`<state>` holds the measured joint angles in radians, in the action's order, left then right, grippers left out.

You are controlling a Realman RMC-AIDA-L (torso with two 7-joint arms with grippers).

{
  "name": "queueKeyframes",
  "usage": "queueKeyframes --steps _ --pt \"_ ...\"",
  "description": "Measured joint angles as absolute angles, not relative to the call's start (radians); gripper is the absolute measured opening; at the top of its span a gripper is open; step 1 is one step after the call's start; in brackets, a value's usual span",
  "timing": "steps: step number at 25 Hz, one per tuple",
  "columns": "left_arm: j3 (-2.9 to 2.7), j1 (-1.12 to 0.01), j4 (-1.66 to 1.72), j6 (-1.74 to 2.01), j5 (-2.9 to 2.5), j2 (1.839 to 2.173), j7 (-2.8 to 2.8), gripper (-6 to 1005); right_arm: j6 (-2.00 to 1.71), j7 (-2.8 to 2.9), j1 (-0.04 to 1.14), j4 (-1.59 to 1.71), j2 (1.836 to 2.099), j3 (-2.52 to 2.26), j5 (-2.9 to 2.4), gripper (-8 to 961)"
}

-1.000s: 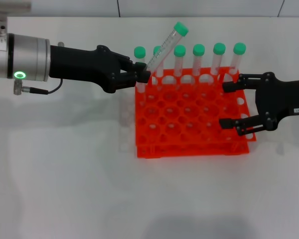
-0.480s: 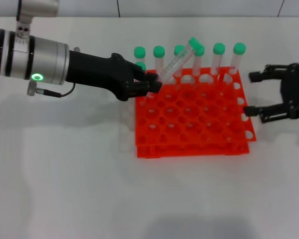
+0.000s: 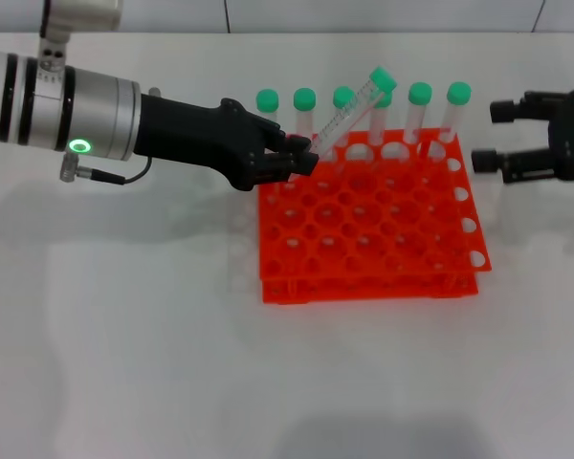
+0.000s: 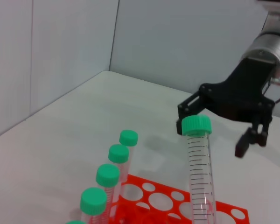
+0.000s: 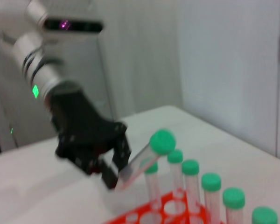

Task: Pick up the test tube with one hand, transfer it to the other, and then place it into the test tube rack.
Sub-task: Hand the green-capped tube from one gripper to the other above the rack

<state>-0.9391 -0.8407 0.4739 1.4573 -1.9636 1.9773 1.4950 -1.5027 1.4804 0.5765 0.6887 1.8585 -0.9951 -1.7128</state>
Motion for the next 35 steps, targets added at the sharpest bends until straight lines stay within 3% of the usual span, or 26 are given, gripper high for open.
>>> queueKeyframes --steps 9,19,35 --pt "-0.943 -0.834 0.474 1.445 -1.965 1.983 1.477 186 -1.575 1.487 0.619 0.537 1.919 -0.811 -1.697 868" --pt "-0.943 -0.836 0.474 1.449 -1.966 1.987 1.447 186 -1.530 1.362 0.604 0.422 2.018 -0.780 -1.547 869" --pt "-0.945 -0.844 0.498 1.448 -1.968 2.000 1.430 187 -1.527 1.191 0.659 0.209 2.028 -0.780 -1.442 869"
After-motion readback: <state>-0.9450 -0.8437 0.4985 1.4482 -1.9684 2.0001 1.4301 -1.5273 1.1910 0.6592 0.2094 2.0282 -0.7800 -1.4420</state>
